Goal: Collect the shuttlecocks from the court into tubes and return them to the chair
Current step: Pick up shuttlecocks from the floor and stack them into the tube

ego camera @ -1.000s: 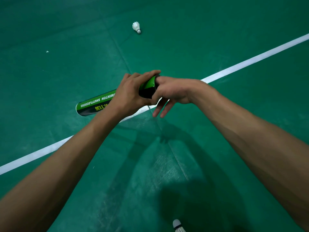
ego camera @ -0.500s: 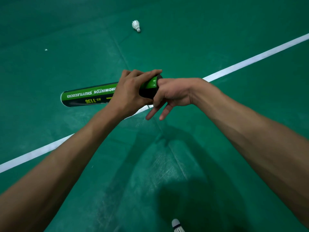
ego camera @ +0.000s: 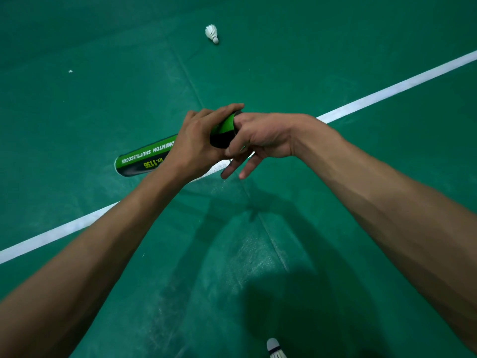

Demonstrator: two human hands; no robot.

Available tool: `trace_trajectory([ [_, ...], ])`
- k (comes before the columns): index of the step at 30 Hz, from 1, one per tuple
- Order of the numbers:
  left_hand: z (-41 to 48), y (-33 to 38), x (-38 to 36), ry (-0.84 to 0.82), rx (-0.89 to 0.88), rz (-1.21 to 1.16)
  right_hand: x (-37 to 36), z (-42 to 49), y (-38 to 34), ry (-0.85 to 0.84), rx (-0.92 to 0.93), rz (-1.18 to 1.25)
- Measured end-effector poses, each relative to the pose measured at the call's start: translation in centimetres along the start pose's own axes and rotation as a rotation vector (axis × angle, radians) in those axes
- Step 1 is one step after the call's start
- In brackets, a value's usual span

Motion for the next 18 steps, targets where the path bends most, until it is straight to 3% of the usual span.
trace_trajectory([
  [4,0.9,-2.3,-0.3,-0.013,0.061,0.041,1.1,1.6,0.1,0.150,-0.007,0.046],
  [9,-0.7,-6.7,-1.5,-0.035,0.223,0.143,1.1,4.9,1.9,0.389,-0.056,-0.219],
  [13,-3.5,-8.8,-0.7,0.007,0.327,0.198,0.1,6.9,2.1,0.556,-0.001,-0.297],
  [18,-10.6,-11.3,2.3,0.024,0.514,0.311,-5.5,9.7,2.9,0.615,0.054,-0.448],
])
Point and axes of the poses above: each hand's wrist, its own z-axis towards the middle knuckle, its own x-axis out of the back of the hand, y = z × x, the point moved 8 cm from there along z, towards the middle knuckle, and after that the axes turned 7 degrees about -z, right-handed, at the moved point
